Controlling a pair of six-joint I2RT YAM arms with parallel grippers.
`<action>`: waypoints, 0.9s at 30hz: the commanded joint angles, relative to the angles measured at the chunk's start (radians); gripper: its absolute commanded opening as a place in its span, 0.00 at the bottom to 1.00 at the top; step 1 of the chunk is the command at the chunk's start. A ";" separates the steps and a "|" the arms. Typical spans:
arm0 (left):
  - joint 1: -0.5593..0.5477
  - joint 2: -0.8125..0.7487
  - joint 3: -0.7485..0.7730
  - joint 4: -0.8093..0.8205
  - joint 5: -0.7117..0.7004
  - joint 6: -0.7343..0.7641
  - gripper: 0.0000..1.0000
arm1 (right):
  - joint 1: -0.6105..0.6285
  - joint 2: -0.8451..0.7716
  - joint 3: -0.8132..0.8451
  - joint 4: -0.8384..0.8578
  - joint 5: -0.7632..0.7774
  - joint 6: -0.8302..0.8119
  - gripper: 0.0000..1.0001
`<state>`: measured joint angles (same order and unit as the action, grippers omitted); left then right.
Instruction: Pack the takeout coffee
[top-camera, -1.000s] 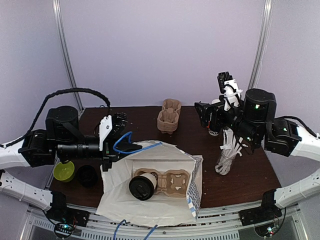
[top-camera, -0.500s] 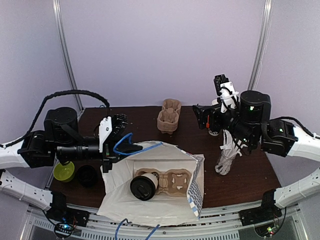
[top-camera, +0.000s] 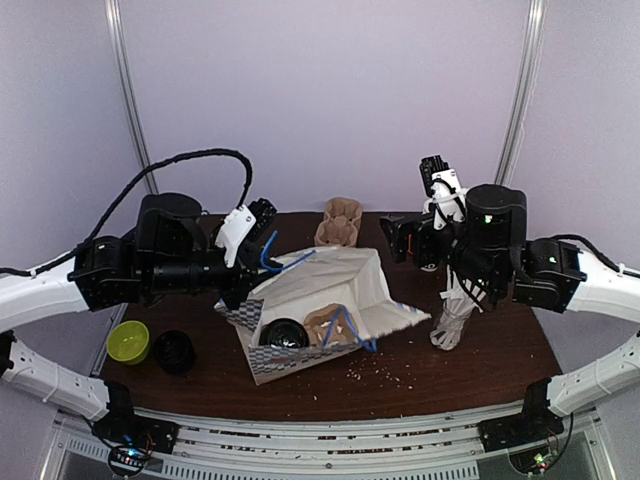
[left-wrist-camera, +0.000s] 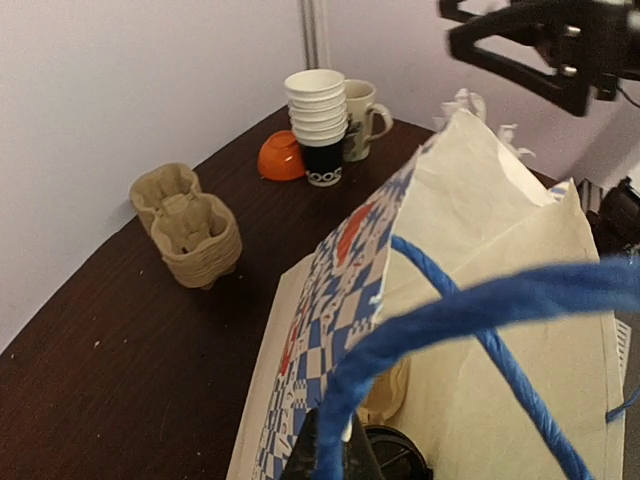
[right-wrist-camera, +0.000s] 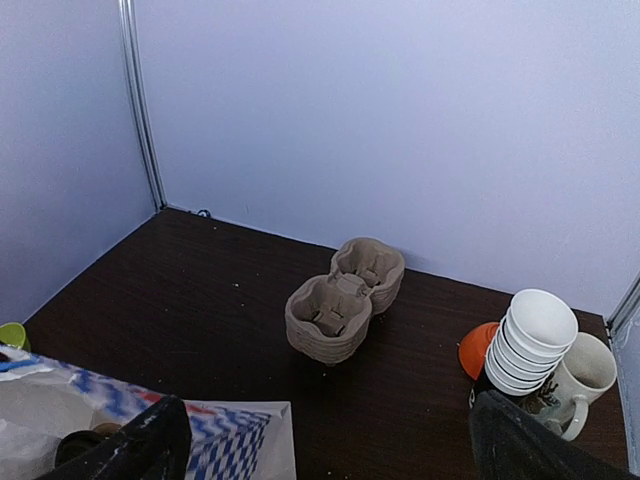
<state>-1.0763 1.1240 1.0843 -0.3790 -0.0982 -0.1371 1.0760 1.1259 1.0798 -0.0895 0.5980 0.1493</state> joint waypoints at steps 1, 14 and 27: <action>0.116 0.044 0.035 -0.011 0.108 -0.078 0.00 | -0.010 -0.014 -0.008 -0.008 0.006 0.027 1.00; 0.176 0.113 0.117 -0.065 0.056 -0.118 0.98 | -0.020 -0.014 0.000 -0.006 0.016 0.019 1.00; 0.199 -0.074 0.149 -0.116 -0.315 -0.175 0.98 | -0.072 0.012 0.045 -0.050 0.032 0.097 1.00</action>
<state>-0.8833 1.0908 1.2091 -0.5049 -0.2607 -0.2855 1.0199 1.1275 1.0836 -0.1059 0.5999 0.1993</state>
